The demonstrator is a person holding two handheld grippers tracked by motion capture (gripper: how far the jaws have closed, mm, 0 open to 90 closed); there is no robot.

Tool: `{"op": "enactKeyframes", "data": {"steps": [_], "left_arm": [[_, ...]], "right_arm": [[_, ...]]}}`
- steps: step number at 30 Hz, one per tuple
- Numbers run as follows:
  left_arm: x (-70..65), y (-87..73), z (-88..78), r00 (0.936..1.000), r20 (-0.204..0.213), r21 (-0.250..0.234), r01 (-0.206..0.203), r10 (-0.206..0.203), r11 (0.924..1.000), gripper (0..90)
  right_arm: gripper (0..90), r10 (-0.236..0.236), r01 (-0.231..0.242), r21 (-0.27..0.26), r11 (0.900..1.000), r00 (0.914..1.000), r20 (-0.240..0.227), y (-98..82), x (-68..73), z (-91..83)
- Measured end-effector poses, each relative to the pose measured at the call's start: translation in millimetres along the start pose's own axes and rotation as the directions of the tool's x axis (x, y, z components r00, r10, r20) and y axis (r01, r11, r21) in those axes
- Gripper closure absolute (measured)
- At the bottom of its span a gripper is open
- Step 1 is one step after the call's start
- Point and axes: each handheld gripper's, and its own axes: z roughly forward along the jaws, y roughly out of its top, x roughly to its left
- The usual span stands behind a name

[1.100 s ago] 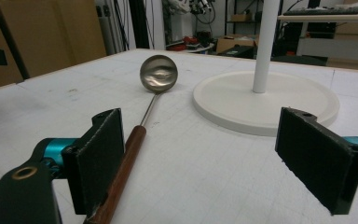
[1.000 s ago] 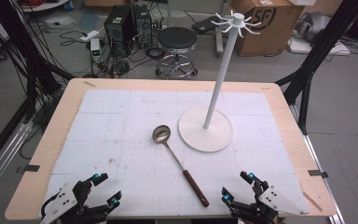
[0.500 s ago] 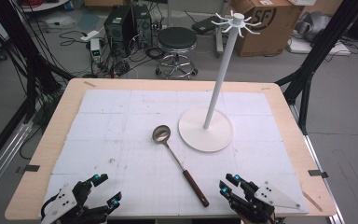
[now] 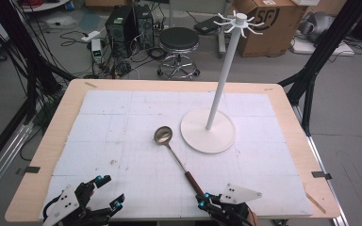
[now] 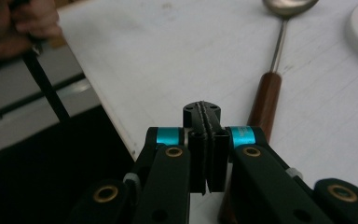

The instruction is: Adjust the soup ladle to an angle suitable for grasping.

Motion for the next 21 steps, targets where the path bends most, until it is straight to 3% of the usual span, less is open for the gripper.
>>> {"op": "enactKeyframes", "data": {"steps": [3,4,7,21], "left_arm": [[0.2,-0.4,-0.4,1.0,-0.004,0.001,0.005,-0.005,1.0,25.7],[0.3,-0.5,-0.5,1.0,-0.003,0.0,0.007,-0.007,1.0,25.7],[-0.1,-0.3,-0.9,1.0,-0.005,-0.004,0.008,-0.008,1.0,26.0],[-4.4,0.0,2.0,1.0,0.009,0.002,-0.003,0.003,1.0,27.3]], "right_arm": [[89.4,0.019,-0.018,0.064,0.998,0.9998,-0.005,-5.1,-1.9,5.4],[89.4,0.019,-0.018,0.064,0.998,0.9998,-0.005,-5.1,-1.9,5.4],[89.4,0.02,-0.022,0.118,0.993,0.9996,0.019,-11.9,-5.6,6.7],[89.5,0.059,-0.07,0.109,0.992,0.9928,0.104,-16.5,-37.1,-9.7]]}}
